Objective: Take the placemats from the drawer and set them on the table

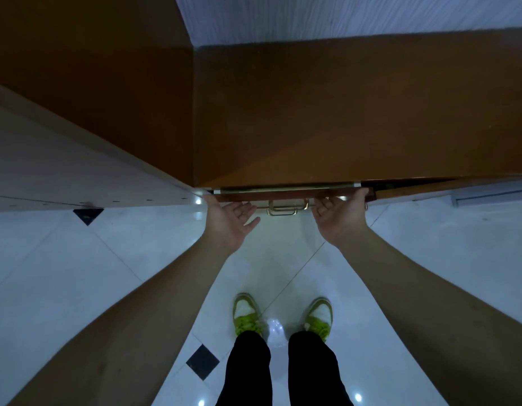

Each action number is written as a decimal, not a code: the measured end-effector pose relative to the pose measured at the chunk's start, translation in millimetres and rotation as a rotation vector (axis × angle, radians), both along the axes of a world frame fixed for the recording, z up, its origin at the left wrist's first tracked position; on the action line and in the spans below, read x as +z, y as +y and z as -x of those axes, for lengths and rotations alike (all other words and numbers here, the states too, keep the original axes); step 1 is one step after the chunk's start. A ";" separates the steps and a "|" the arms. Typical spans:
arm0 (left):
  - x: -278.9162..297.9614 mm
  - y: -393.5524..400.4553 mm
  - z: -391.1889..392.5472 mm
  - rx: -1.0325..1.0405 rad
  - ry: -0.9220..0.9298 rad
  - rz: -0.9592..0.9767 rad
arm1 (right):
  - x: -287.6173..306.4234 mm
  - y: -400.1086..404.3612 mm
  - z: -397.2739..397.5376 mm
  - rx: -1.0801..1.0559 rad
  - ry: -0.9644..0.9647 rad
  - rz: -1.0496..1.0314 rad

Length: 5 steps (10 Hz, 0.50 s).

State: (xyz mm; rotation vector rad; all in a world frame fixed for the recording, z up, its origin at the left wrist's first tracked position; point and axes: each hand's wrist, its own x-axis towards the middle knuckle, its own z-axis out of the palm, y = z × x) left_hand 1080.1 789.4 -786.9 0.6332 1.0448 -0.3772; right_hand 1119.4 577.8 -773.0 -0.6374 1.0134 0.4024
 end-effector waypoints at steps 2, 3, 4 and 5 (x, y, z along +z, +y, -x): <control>-4.8 -2.6 -24.7 0.021 -0.022 0.023 | -14.9 2.5 -24.4 -0.045 -0.041 -0.023; -7.6 -2.2 -24.8 0.034 -0.024 0.043 | -14.1 5.2 -22.5 -0.061 -0.043 -0.035; -9.4 0.6 -18.4 0.018 -0.028 0.075 | -17.3 -5.3 -15.7 0.006 -0.033 -0.050; -0.5 -5.0 -6.1 -0.110 0.015 0.061 | -14.6 -14.0 -3.6 0.316 0.096 0.067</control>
